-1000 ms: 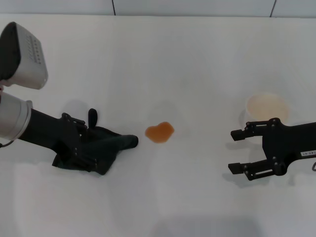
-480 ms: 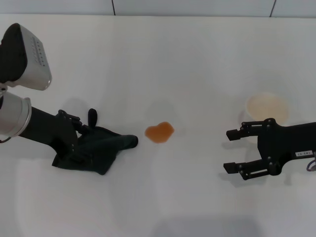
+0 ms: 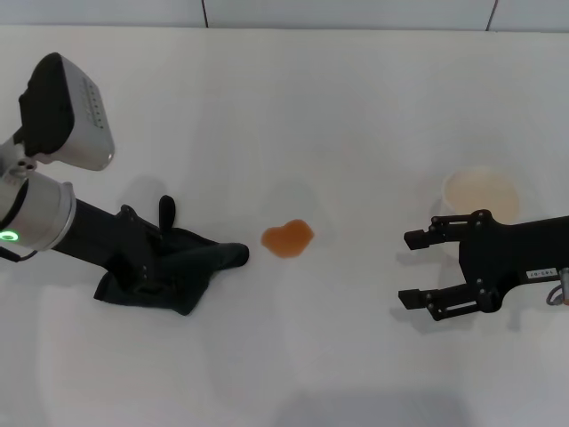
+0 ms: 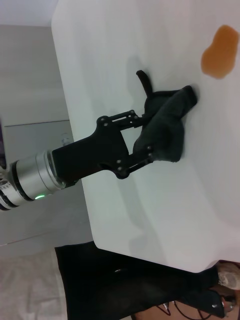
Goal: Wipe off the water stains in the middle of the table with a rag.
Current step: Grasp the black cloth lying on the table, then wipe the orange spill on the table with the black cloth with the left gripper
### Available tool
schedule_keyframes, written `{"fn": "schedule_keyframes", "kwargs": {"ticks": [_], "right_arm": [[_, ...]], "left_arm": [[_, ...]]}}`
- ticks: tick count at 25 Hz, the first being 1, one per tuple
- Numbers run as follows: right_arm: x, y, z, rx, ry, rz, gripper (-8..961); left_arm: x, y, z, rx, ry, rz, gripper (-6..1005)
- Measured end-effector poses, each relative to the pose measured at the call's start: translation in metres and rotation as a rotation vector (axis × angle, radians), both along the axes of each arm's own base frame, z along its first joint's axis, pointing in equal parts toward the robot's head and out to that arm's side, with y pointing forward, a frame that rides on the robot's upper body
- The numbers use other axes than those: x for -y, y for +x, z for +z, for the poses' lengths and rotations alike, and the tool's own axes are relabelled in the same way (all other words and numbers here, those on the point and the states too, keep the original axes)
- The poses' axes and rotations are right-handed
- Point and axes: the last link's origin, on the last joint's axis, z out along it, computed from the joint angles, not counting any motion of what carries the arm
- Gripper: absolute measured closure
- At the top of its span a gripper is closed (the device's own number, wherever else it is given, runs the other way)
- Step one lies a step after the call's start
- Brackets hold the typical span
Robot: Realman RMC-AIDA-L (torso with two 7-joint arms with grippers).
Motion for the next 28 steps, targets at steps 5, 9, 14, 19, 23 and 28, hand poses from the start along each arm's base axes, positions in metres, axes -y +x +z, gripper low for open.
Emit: {"fn": "schedule_keyframes", "kwargs": {"ticks": [5, 9, 14, 19, 23, 28], "right_arm": [[-0.001, 0.001, 0.000, 0.003, 0.004, -0.004, 156], [-0.001, 0.001, -0.001, 0.001, 0.005, -0.007, 156], [-0.002, 0.000, -0.001, 0.000, 0.006, -0.006, 156], [-0.003, 0.000, -0.001, 0.000, 0.009, -0.005, 156], [-0.004, 0.000, 0.000, 0.000, 0.016, -0.006, 156], [-0.005, -0.002, -0.002, -0.006, 0.019, 0.003, 156]], "left_arm": [[0.001, -0.001, -0.002, -0.016, -0.006, 0.003, 494], [0.000, -0.001, -0.002, -0.023, -0.010, -0.001, 623], [0.000, 0.000, -0.004, -0.033, -0.009, -0.004, 831], [-0.002, 0.001, -0.004, -0.034, -0.004, -0.009, 915], [-0.010, 0.002, -0.002, -0.036, 0.056, -0.003, 913], [-0.025, 0.014, -0.004, 0.023, 0.139, -0.004, 910]]}}
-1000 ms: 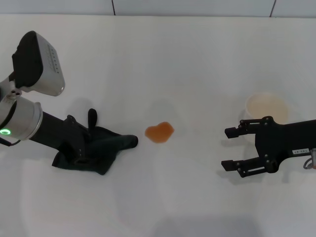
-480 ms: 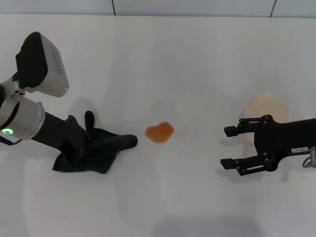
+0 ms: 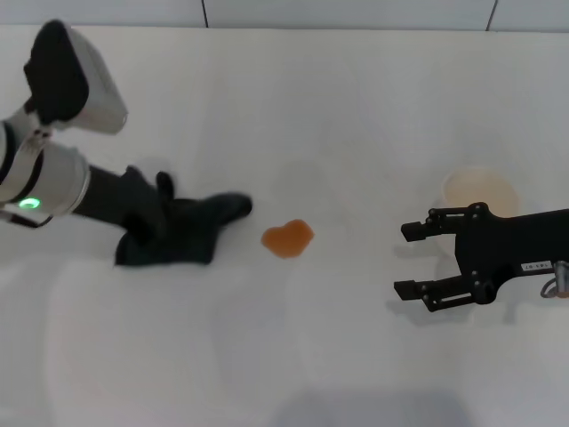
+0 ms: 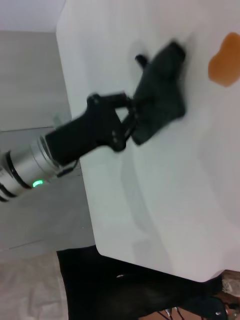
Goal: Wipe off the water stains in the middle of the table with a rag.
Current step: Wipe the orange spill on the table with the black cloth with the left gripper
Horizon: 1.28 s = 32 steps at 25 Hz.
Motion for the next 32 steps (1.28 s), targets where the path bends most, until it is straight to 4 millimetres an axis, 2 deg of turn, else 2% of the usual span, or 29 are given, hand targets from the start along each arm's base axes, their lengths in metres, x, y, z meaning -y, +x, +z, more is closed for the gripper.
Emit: {"fn": "schedule_keyframes", "kwargs": {"ticks": [3, 4, 11, 15, 20, 24, 25, 28, 32], "right_arm": [[-0.002, -0.003, -0.002, -0.005, -0.004, 0.013, 157], [-0.003, -0.004, -0.002, -0.005, -0.004, 0.016, 157], [-0.007, -0.012, -0.007, -0.005, -0.015, 0.048, 157], [-0.009, -0.015, -0.010, -0.004, -0.024, 0.055, 157], [-0.011, -0.016, -0.012, -0.003, -0.025, 0.058, 157], [-0.011, -0.015, -0.012, -0.002, -0.021, 0.056, 157], [-0.010, -0.014, -0.012, -0.002, -0.021, 0.055, 157], [-0.010, -0.013, -0.012, -0.002, -0.020, 0.051, 157], [-0.010, -0.013, -0.013, -0.003, -0.023, 0.051, 157]], "left_arm": [[-0.006, 0.012, -0.006, 0.038, 0.003, -0.011, 908], [-0.014, 0.025, -0.015, 0.048, -0.013, -0.025, 908], [-0.036, 0.050, -0.045, 0.013, -0.031, -0.035, 904], [-0.040, 0.057, -0.058, -0.020, -0.023, -0.075, 902], [-0.034, 0.068, -0.078, -0.015, -0.054, -0.104, 899], [-0.029, 0.073, -0.085, -0.009, -0.085, -0.121, 897], [-0.021, 0.081, -0.093, 0.001, -0.124, -0.145, 896], [-0.011, 0.085, -0.099, 0.009, -0.167, -0.166, 894], [0.000, 0.082, -0.103, -0.002, -0.220, -0.167, 892]]}}
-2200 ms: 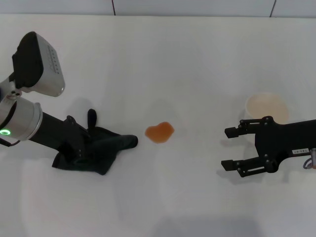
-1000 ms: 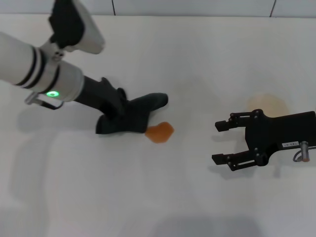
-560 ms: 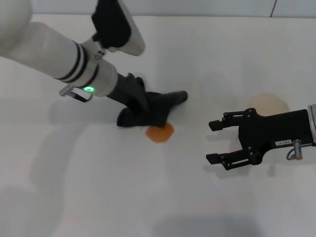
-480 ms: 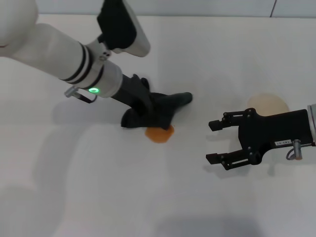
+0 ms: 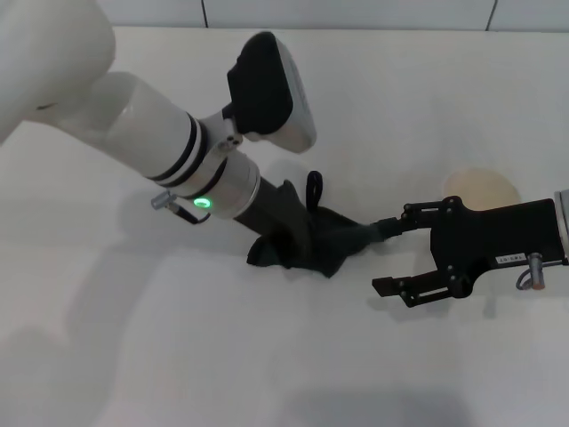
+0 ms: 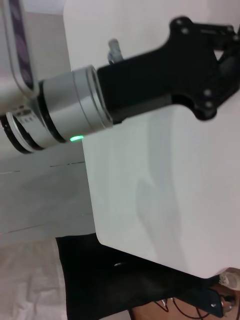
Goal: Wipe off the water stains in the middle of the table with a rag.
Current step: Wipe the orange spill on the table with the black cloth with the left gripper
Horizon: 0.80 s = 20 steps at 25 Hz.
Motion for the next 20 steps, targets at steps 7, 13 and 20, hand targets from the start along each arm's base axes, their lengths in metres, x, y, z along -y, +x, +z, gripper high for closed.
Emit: {"fn": "schedule_keyframes", "kwargs": {"ticks": [7, 13, 20], "right_arm": [[0.001, 0.001, 0.000, 0.000, -0.001, -0.004, 157], [0.001, 0.000, -0.001, -0.002, -0.008, -0.004, 157], [0.000, 0.000, -0.001, -0.001, -0.005, -0.004, 157]], "left_arm": [[-0.003, -0.015, 0.012, 0.012, 0.063, 0.048, 888], [-0.024, -0.030, 0.042, 0.033, 0.194, 0.114, 885], [-0.019, -0.033, 0.039, 0.024, 0.167, 0.111, 881]]}}
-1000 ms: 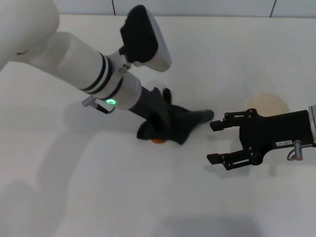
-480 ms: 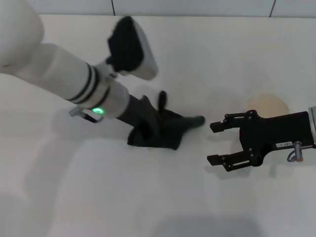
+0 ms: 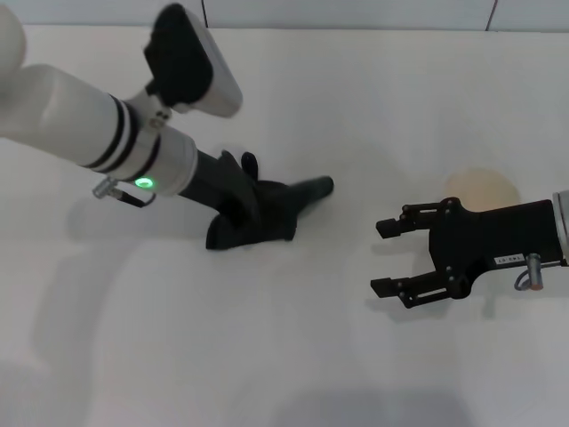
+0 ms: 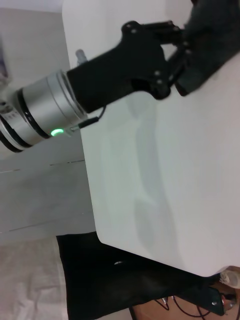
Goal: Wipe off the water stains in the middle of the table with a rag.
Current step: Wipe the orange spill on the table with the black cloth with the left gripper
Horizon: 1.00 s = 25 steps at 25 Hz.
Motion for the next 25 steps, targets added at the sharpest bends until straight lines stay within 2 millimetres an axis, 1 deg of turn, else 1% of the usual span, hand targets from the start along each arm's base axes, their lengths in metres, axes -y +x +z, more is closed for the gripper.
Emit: {"fn": "schedule_keyframes", "kwargs": {"ticks": [5, 8, 11, 15, 20, 25], "right_arm": [[0.000, -0.001, -0.001, -0.011, 0.001, -0.002, 157], [0.000, -0.001, -0.001, -0.012, 0.000, -0.002, 157], [0.000, -0.001, -0.001, -0.012, 0.000, -0.003, 157], [0.000, -0.001, -0.002, -0.012, 0.000, -0.003, 158], [0.002, -0.001, -0.003, -0.011, -0.011, -0.001, 158], [0.006, -0.001, -0.003, -0.014, -0.032, 0.008, 158]], "left_arm": [[0.014, 0.012, -0.013, 0.010, -0.087, -0.033, 878], [0.020, 0.019, -0.014, 0.038, -0.130, -0.036, 876], [0.024, 0.020, -0.014, 0.044, -0.150, -0.038, 875], [0.024, 0.012, -0.013, 0.039, -0.130, -0.024, 873], [0.013, 0.004, 0.003, 0.087, -0.038, 0.011, 870], [0.010, 0.005, 0.007, 0.089, -0.026, -0.003, 867]]}}
